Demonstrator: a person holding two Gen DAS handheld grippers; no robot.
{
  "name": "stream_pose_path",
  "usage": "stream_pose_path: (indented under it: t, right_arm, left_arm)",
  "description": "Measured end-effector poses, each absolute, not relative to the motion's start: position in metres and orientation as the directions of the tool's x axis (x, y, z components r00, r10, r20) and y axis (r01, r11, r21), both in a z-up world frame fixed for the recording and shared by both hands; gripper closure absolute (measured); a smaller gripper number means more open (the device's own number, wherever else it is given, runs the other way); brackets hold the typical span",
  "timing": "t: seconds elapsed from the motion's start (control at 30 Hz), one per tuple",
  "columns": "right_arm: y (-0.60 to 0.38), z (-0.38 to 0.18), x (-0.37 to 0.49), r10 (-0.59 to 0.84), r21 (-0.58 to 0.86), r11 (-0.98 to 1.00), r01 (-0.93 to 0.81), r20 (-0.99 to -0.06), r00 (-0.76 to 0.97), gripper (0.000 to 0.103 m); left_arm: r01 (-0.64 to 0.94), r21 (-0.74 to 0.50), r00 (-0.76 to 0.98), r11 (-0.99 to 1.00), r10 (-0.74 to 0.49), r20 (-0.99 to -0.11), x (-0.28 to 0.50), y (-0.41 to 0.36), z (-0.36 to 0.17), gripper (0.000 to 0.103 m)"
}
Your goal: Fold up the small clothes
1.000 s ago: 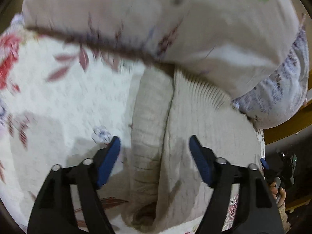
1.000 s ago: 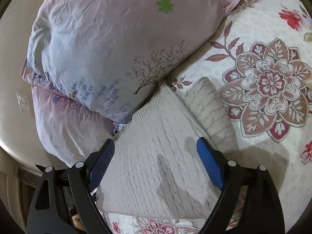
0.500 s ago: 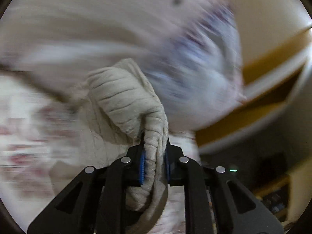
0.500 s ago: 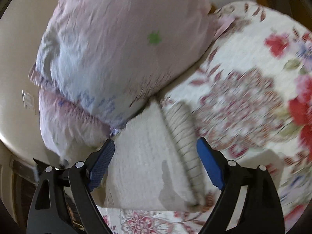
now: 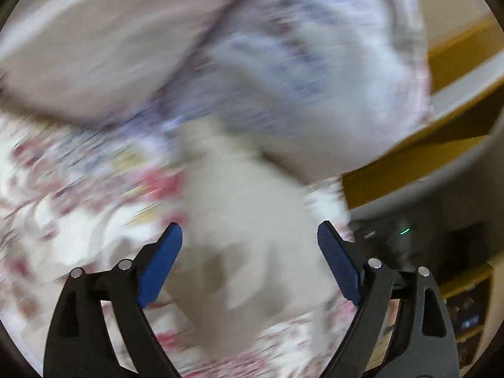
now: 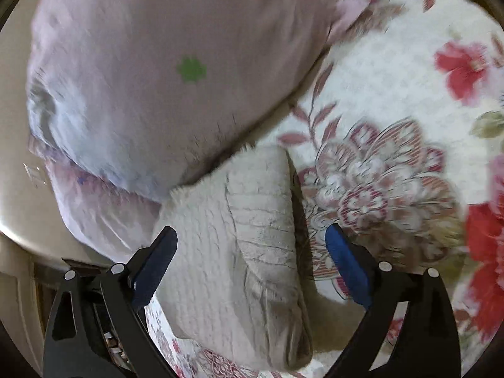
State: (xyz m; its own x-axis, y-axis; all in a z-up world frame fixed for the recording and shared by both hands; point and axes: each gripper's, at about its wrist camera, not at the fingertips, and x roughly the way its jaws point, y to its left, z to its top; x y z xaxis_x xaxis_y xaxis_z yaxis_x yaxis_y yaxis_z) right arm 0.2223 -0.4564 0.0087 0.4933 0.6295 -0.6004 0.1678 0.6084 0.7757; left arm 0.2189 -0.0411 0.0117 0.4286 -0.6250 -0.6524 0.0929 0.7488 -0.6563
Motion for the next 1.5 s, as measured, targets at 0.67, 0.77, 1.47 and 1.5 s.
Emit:
stream_pose_path:
  t: [0.67,0.77,1.47,1.5]
  right_arm:
    - [-0.298,0.033,0.203,0.728,0.741,0.659,-0.133,-0.584,0.359,0.080]
    - [-0.263,0.009,0.211,0.582,0.595,0.801,-0.066,-0.749,0.316,0.064]
    - [-0.208,0.048,0.062,0.265,0.249,0.961,-0.119,-0.712,0.650,0.006]
    - [-0.206,0.040,0.058,0.237,0.220,0.970,-0.107,-0.732,0.639,0.006]
  left_arm:
    - [0.246,-0.476,0.450,0.844,-0.534,-0.716,0.167,-0.020,-0.012,0.056]
    - [0.174,-0.205,0.463,0.963,-0.264,-0.846,0.165,-0.016,-0.037,0.031]
    - [0.068,-0.092,0.575,0.993,-0.115,-0.810,0.038,0.033,-0.015,0.002]
    - [0.073,-0.083,0.568,0.994,-0.109,-0.816,0.039,0.029,-0.018,0.002]
